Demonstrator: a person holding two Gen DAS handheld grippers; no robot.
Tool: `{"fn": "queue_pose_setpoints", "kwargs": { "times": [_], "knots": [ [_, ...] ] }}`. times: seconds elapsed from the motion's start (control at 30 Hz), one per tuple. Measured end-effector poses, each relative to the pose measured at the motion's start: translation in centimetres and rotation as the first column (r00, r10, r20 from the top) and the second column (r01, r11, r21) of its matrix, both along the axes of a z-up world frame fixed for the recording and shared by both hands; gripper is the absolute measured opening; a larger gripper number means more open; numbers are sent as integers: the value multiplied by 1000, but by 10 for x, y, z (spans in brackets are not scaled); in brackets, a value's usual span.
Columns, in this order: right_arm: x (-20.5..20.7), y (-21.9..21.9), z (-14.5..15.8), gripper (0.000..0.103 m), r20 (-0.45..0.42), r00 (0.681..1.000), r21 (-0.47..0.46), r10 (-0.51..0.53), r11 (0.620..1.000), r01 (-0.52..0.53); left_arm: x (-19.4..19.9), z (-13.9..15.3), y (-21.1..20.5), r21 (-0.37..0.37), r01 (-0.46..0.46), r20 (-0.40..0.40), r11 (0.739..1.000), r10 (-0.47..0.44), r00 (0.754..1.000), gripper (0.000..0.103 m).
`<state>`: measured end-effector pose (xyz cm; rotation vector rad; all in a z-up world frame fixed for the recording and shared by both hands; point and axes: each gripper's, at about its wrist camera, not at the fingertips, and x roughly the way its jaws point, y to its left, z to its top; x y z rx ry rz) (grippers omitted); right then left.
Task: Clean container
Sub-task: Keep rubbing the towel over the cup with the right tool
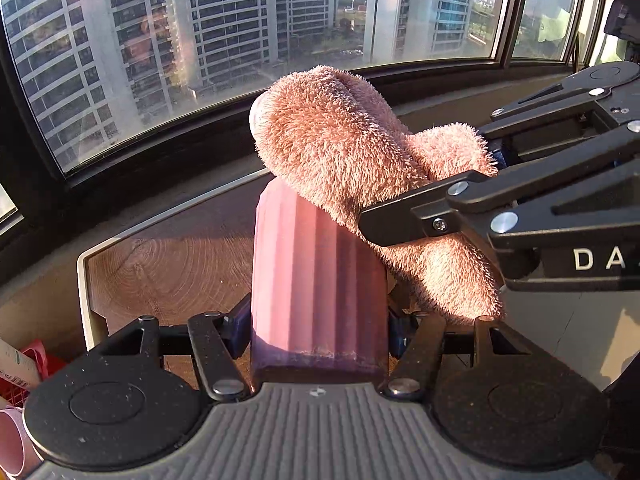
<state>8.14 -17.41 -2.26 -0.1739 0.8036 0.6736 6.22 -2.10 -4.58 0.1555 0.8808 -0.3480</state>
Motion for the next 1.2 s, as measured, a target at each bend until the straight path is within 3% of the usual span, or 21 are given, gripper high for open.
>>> {"fn": "queue_pose_setpoints", "kwargs": {
  "times": [0.43,0.67,0.87,1.2],
  "knots": [
    [13,-14,2,17,64,989,-84,-133,987,138,5,-4,5,17,-18,0,1000,18,1000,62],
    [3,-8,9,17,22,999,-12,-36,999,37,11,-8,10,27,-59,-16,998,59,998,62],
    [-6,4,0,17,-17,999,-22,46,999,-46,5,-3,8,-2,-33,-3,999,32,999,62],
    [1,-4,-1,17,10,1000,-67,-14,998,15,1,1,6,-27,-6,11,1000,7,1000,62]
  ]
}}
